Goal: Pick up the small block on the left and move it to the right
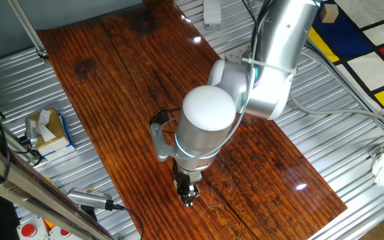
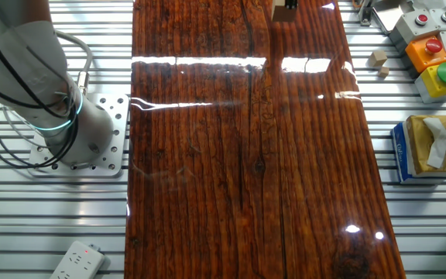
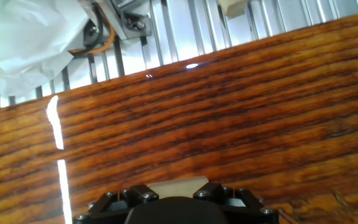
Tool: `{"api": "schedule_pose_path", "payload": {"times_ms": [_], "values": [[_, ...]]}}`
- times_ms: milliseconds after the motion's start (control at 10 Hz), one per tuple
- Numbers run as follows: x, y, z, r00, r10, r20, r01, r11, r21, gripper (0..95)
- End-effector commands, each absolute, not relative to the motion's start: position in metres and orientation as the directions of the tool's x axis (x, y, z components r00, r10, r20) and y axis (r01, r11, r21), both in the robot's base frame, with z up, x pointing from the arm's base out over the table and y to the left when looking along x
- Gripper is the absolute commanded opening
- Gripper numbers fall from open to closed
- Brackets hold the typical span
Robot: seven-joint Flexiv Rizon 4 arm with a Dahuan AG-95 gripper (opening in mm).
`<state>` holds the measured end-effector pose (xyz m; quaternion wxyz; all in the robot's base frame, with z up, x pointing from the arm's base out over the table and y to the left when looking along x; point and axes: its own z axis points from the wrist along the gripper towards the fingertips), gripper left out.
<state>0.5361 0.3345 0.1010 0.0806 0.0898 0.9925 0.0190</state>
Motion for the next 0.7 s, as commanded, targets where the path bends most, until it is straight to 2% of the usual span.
{"api": "schedule_pose_path", "payload": {"times_ms": [100, 700], "values": [[0.5363, 0.334, 0.099, -0.971, 0.181, -0.157, 0.175, 0.983, 0.051, 0.0], [0.5365, 0.3322, 0.0918, -0.971, 0.176, -0.16, 0.17, 0.984, 0.048, 0.0]]}}
